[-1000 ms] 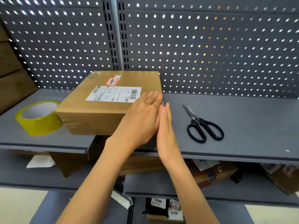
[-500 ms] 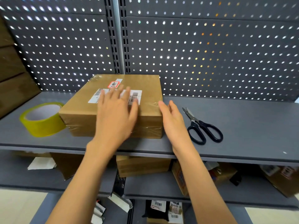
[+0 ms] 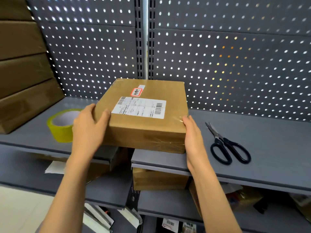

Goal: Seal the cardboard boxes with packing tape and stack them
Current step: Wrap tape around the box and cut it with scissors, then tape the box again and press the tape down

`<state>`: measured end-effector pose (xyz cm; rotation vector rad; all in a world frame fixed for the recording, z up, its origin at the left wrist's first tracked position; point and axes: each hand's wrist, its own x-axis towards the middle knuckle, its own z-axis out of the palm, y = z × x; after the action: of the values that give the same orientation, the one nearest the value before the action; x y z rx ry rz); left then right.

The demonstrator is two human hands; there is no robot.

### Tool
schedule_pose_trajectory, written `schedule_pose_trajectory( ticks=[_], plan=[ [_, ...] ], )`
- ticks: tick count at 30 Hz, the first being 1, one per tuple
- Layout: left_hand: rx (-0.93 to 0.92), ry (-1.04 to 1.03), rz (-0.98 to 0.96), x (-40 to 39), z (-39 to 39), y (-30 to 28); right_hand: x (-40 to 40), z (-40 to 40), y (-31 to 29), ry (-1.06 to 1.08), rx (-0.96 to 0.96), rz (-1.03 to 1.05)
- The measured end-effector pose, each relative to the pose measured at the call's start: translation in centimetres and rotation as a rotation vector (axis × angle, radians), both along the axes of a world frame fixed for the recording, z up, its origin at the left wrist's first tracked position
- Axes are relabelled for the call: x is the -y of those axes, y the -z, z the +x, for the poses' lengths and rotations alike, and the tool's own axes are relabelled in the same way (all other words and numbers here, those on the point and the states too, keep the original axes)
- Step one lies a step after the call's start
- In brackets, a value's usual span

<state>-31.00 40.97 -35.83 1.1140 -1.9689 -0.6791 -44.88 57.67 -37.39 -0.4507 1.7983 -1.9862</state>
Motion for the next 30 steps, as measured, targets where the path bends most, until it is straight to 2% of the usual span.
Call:
schedule_pose_trajectory(
  ticks=[6, 10, 17, 30],
  plan=[
    [-0.445, 0.074, 0.119, -0.2, -0.1, -0.2, -1.2, -0.3, -1.0, 0.058, -0.216, -0.184],
    [-0.598, 0.170, 0.138, -0.5, -0.5, -1.3, -2.1, -0.8, -1.3, 0.106, -0.320, -0.292],
    [-0.639, 0.284, 0.164, -0.8, -0.6, -2.1, -2.9, -0.8, -1.5, 0.094, -0.426, -0.390],
    [-0.716, 0.325, 0.280, -0.6, -0.6, -2.4, -2.7, -1.2, -1.2, 0.084, -0.478, -0.474]
  ],
)
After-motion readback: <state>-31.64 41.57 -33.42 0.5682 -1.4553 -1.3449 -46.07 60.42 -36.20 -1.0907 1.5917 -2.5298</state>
